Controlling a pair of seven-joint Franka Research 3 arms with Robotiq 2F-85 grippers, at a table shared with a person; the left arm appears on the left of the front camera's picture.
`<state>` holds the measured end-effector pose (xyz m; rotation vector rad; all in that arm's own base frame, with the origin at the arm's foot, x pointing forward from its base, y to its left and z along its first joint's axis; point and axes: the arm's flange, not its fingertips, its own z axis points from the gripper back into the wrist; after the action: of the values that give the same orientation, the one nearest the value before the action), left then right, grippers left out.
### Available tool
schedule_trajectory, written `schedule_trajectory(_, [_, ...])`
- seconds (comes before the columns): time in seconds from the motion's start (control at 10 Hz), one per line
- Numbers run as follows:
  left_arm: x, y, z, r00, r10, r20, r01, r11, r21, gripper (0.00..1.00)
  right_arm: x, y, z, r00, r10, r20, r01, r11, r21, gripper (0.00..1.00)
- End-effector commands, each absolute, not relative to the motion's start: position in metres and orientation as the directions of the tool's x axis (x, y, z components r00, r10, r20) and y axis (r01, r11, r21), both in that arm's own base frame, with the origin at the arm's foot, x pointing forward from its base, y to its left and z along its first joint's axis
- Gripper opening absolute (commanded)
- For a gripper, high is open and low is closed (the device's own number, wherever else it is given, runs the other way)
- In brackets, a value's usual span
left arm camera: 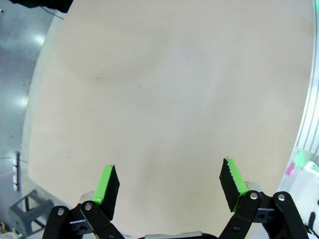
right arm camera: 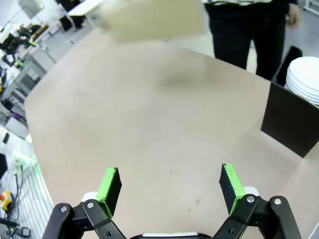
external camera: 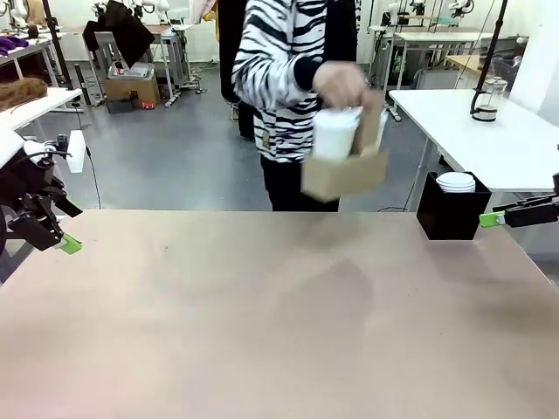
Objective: Pour a drink into a cup and package it in a carrier.
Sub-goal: Insert the held 600 ml Paper Cup into the Cup Carrier.
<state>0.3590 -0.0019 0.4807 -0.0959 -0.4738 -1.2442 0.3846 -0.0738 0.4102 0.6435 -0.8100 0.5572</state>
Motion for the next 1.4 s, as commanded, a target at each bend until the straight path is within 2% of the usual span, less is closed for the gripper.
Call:
schedule_trajectory(0.0, [0.3589, -0.0010, 0.4809, 0.228, -0.880, 0.416, 0.929, 0.324, 0.177, 1.00, 0.3856, -0.0742, 0.4066, 0.544, 0.204, 0.814, -0.686, 0.667, 0.292, 1.00])
schedule_trajectory(1.3, [0.3589, -0.0010, 0.4809, 0.228, -0.880, 0.416, 0.929, 0.324, 0.177, 1.00, 0.3856, -0.0742, 0.4066, 0.544, 0.204, 0.814, -0.686, 0.667, 0.292, 1.00])
